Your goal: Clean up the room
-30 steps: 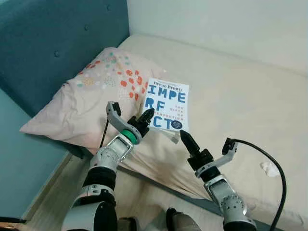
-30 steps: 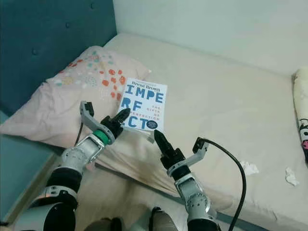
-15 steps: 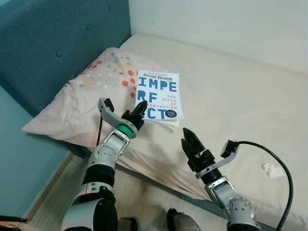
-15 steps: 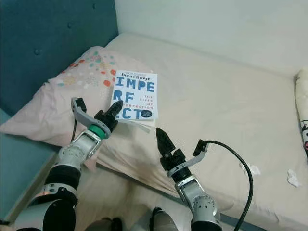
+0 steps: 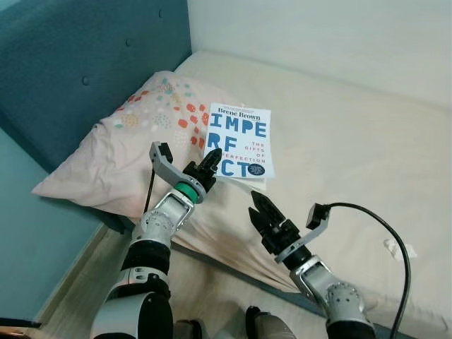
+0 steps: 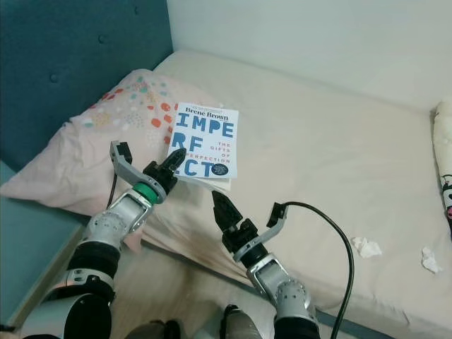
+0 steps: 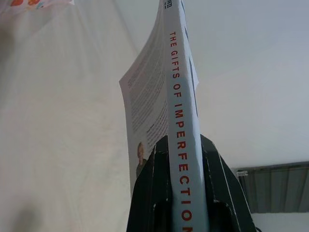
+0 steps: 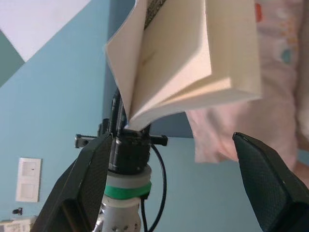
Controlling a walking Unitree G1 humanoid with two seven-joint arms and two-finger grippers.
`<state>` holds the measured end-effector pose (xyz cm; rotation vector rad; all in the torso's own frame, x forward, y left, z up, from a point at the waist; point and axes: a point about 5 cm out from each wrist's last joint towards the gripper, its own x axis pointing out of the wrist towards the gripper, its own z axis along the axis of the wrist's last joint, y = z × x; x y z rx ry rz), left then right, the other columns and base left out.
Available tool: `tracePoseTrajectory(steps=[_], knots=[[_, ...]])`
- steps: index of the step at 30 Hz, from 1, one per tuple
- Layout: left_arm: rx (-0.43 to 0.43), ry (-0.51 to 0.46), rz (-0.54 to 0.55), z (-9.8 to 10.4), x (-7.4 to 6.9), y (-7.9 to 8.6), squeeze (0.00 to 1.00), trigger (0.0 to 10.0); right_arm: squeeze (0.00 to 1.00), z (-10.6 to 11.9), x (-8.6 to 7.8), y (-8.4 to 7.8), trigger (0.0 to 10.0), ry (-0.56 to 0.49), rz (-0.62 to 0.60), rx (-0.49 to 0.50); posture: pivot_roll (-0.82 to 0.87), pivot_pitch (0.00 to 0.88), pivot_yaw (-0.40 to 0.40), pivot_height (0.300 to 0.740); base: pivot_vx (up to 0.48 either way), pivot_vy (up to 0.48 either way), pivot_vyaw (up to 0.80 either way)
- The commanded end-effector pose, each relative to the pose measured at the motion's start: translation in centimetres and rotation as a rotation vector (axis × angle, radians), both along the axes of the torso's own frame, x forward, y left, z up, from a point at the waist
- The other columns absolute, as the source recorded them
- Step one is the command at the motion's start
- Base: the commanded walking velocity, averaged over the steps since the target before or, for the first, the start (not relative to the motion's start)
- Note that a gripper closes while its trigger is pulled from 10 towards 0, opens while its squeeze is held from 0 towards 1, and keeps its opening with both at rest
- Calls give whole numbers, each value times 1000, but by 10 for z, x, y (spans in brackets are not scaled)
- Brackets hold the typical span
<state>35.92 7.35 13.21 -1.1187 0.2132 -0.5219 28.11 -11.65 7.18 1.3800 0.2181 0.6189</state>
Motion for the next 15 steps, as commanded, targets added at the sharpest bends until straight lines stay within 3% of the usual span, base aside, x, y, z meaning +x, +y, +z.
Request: tracePoseTrajectory(steps=[1, 10, 15], knots=[[-74, -4, -65, 4, -7, -33, 0, 10000, 0, 8, 1, 2, 10000, -59, 34, 33, -26, 99, 73, 740, 0, 0, 0], [-75, 6, -56, 1, -7, -31, 0, 10000, 0, 22, 3, 5, 10000, -146, 82, 62, -25, 99, 65, 740, 0, 0, 0], [-77, 5, -58, 2, -8, -32, 0, 10000, 0, 12, 12, -3, 10000, -76, -16, 2, -26, 97, 61, 740, 0, 0, 0]])
